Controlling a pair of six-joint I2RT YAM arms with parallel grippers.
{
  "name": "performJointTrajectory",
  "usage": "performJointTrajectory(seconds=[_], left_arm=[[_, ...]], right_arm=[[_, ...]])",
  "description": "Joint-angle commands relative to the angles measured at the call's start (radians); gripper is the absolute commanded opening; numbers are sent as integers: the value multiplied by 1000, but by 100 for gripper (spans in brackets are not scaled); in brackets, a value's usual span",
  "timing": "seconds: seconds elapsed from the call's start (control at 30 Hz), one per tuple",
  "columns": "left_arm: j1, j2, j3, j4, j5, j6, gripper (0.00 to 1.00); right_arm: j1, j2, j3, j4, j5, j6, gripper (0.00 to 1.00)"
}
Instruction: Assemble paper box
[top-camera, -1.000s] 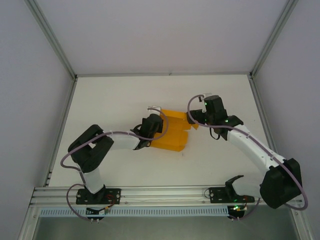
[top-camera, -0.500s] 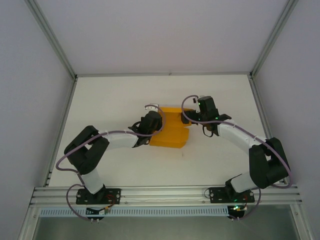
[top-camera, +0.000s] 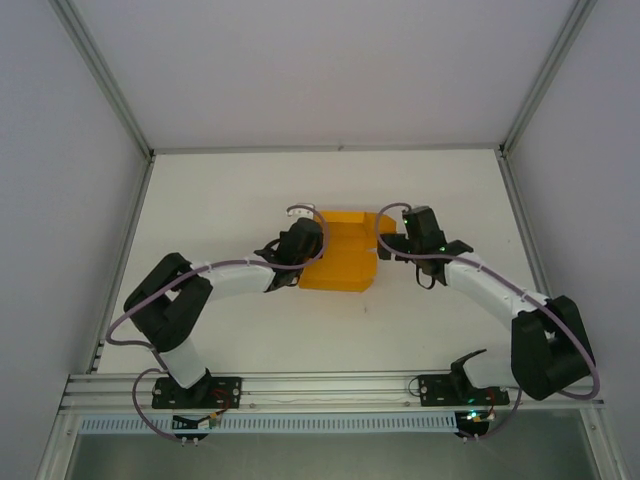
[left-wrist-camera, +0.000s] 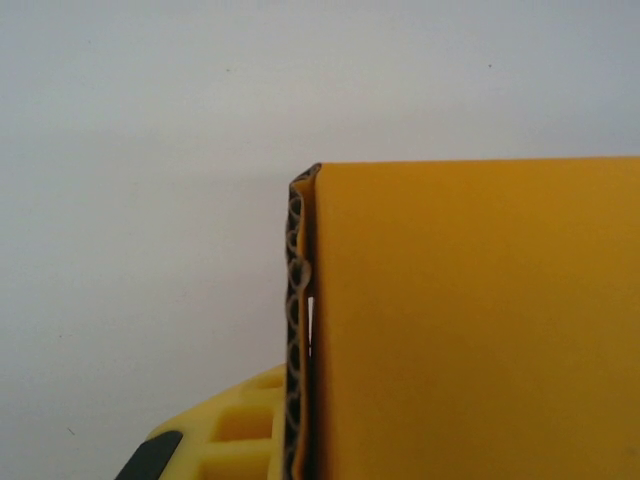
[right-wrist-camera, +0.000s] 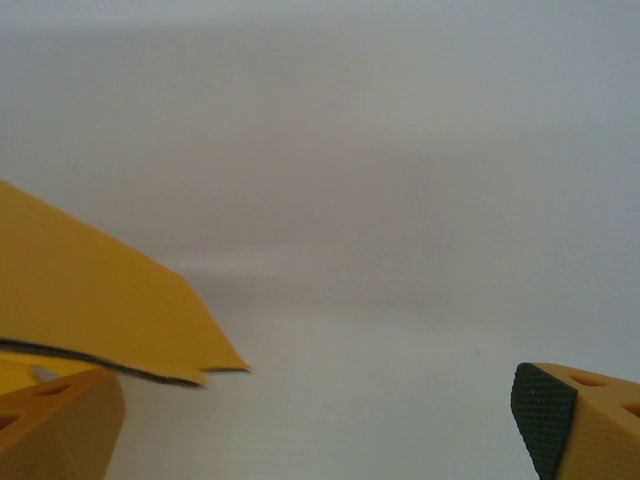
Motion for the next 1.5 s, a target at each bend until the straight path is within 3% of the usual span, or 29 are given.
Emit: performJointTrajectory(seconds=[0.0, 0.17, 0.47, 0.67, 0.8, 0.97, 1.07, 1.23, 1.33, 1.47], left_arm=[[9, -41, 33, -30, -10, -11, 0], [8, -35, 26, -14, 21, -12, 0], [8, -5, 23, 5, 67, 5, 0], [7, 26, 58, -26, 60, -26, 0], [11, 33, 83, -64, 51, -54, 0], [35, 7, 59, -50, 88, -46, 0], [57, -12, 53, -66, 117, -25, 0], [73, -24, 47, -79, 122, -15, 0], [74, -32, 41, -77, 140, -13, 0], [73, -36, 35, -63, 166, -1, 0]], right_arm=[[-8, 27, -4, -44, 28, 34, 100], [-16, 97, 47, -1, 28, -4, 100], [-7, 209, 174, 44, -79, -133, 100], [49, 248, 195, 83, -135, -197, 100], [56, 210, 174, 101, -131, -172, 100], [44, 41, 89, 33, -75, -157, 100], [0, -103, 31, -30, -163, -174, 100], [-198, -246, -40, -57, -381, -169, 99], [-304, -203, -12, -60, -463, -179, 92], [-315, -46, 122, -122, -575, -270, 82]])
